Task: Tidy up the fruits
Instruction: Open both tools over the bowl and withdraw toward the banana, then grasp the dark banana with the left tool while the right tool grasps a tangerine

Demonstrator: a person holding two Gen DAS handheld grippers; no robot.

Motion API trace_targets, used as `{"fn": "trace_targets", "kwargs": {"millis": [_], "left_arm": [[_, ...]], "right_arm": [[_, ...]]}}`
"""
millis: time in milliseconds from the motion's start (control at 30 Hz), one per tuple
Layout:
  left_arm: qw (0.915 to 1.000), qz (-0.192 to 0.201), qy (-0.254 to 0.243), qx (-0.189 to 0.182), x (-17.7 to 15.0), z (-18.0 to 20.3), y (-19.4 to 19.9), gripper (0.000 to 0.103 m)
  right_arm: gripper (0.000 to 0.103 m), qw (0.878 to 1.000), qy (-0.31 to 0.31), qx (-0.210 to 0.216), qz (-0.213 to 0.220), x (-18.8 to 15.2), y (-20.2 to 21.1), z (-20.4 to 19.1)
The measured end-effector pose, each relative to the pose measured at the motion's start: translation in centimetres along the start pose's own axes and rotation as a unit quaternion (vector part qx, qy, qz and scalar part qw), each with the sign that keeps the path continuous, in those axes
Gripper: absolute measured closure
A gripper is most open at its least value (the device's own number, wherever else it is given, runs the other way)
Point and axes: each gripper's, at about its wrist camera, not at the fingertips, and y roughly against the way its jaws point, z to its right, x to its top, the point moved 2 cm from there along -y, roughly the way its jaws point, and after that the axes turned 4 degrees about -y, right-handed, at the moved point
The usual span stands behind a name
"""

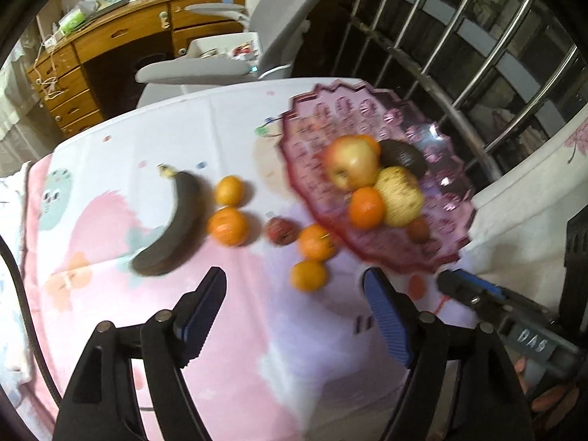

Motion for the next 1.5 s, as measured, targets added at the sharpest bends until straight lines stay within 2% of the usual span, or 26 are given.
{"fn": "trace_targets", "kwargs": {"millis": [233,367,533,733,867,1167,1400,1500], "left_arm": [[0.9994,-0.025,-0.007,0.023,-1.5,-4.3,0.2,0.022],[0.9989,-0.024,-0.021,0.034,-1.2,-6.3,0.1,0.02],[0.9972,-0.035,-0.046,0.047,0.3,-8.4,-1.3,0.018],[0.9946,-0.065,-0.061,0.053,1.4,-9.9,-4.7,0.015],[0.9926,-0.08,-0.068,0.06,1.4,-10.5,-7.2,0.015],[0.9911,-0.077,-0.077,0.076,1.5,-11.1,-10.5,0.015],[0.9914,-0.054,-0.07,0.096,1.8,-11.5,-11.7,0.016],[0.992,-0.052,-0.064,0.096,1.9,-11.8,-12.3,0.02]], "right_arm": [[0.062,0.999,-0.034,-0.003,-0.007,-1.8,-1.0,-1.9],[0.053,0.999,-0.051,-0.003,-0.01,-2.7,-2.2,-3.0],[0.053,0.998,-0.065,-0.02,-0.017,-3.4,-4.2,-4.0],[0.053,0.997,-0.071,-0.038,-0.022,-3.9,-6.8,-4.8],[0.053,0.997,-0.052,-0.059,-0.027,-4.0,-8.5,-5.7],[0.053,0.994,0.011,-0.104,-0.029,-3.9,-11.3,-7.2],[0.053,0.992,0.04,-0.121,-0.024,-3.5,-12.5,-7.9],[0.053,0.991,0.051,-0.122,-0.032,-3.3,-13.1,-8.3]]}}
